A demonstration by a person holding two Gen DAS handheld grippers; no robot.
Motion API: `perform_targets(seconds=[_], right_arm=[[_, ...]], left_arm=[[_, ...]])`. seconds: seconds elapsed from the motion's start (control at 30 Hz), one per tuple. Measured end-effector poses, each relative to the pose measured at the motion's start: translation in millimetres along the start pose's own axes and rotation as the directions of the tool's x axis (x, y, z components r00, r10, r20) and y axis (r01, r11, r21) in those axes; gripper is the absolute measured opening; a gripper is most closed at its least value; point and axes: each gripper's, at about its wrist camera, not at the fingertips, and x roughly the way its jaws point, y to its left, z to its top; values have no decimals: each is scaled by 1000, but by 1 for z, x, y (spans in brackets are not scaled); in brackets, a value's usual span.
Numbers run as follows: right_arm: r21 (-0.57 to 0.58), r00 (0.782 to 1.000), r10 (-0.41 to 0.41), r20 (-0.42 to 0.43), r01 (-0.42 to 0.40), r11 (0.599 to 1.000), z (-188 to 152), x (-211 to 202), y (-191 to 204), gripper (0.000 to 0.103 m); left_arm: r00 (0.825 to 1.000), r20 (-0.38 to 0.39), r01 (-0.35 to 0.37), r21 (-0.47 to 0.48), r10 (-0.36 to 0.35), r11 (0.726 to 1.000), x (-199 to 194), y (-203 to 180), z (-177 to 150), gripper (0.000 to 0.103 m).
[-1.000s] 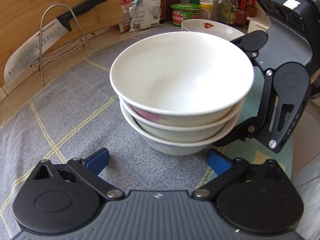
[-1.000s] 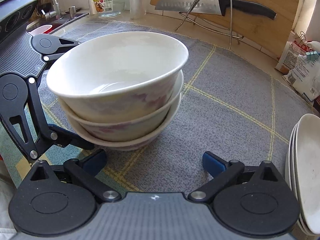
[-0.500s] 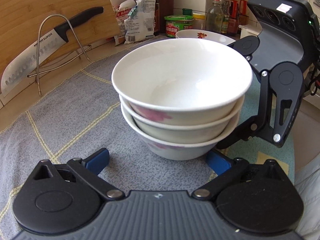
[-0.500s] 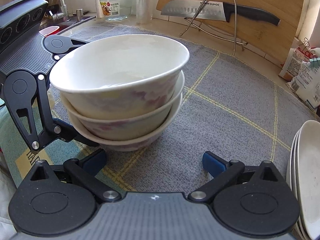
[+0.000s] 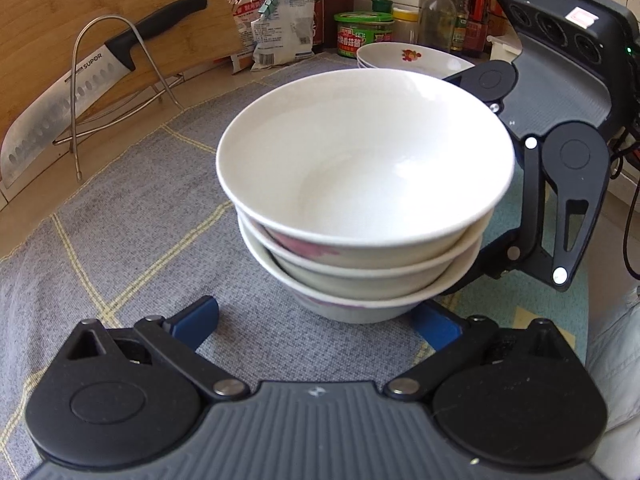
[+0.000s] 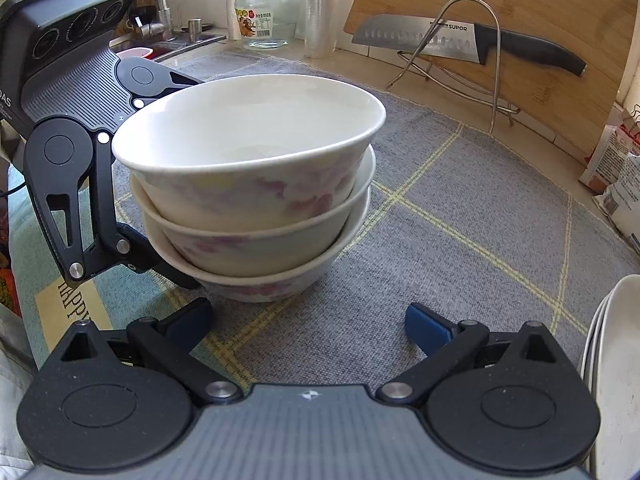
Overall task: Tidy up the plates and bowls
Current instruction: 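Move the left and right grippers to opposite rims of the bowl stack, then grasp the three-bowl stack with the left gripper while the right gripper grasps its opposite rim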
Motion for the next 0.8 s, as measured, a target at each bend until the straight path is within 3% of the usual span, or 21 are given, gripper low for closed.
perform_targets(seconds=[0.27, 0.53, 0.63, 0.8], right_arm=[[-74, 998, 50, -23, -52, 996, 12, -2, 0, 103], [-184, 994, 100, -50, -108, 977, 29, -7, 2, 99], [-209, 991, 117, -70, -129, 969, 34, -4, 2, 92], [-227, 984, 148, -97, -167, 960, 39, 1, 2, 89]], left_arm=[[1000, -8, 17, 23, -17, 1000, 1, 1, 2, 102], [984, 5, 173, 154, -176, 973, -7, 8, 12, 95], [978, -2, 208, 166, -210, 964, -6, 16, 13, 88], [966, -15, 257, 189, -259, 948, -3, 19, 14, 83]])
